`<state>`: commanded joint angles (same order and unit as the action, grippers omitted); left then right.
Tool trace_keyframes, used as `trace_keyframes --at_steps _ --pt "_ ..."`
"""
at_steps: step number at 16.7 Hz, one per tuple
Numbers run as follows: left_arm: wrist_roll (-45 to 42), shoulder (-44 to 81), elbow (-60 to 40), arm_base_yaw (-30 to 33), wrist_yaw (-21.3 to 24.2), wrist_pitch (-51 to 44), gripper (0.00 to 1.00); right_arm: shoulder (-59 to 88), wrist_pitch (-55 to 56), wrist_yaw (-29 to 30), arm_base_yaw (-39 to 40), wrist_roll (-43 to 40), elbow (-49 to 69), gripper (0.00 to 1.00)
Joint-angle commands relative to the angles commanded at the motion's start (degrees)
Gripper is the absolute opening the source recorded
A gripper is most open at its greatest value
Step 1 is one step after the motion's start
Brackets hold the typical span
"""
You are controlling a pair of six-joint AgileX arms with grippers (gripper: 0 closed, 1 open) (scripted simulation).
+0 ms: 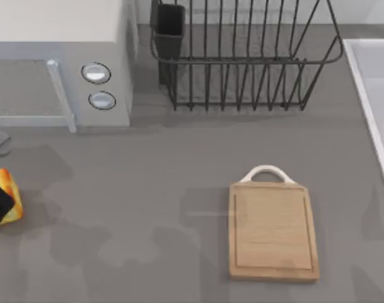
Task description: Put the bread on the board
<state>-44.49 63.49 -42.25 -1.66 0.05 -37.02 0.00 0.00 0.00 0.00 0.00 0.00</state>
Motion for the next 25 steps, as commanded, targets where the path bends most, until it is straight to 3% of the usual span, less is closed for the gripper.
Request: trace_keyframes --at_steps 6,11,18,25 --pt "-19.2 26.5 -18.7 -0.8 0.0 -15.8 1.00 0.0 0.0 0.0 0.0 0.0 0.0 1.00" --pt "-26.9 37.0 -27.0 -1.3 -0.1 -21.6 1.00 0.0 0.0 0.0 0.0 0.0 0.0 1.00" --pt "-27.1 37.6 -26.4 -1.1 -0.1 -20.7 1.00 0.0 0.0 0.0 0.0 0.0 0.0 1.00" --pt "-27.4 43.3 -18.7 -1.4 0.0 -6.9 1.00 0.0 0.0 0.0 0.0 0.0 0.0 1.00"
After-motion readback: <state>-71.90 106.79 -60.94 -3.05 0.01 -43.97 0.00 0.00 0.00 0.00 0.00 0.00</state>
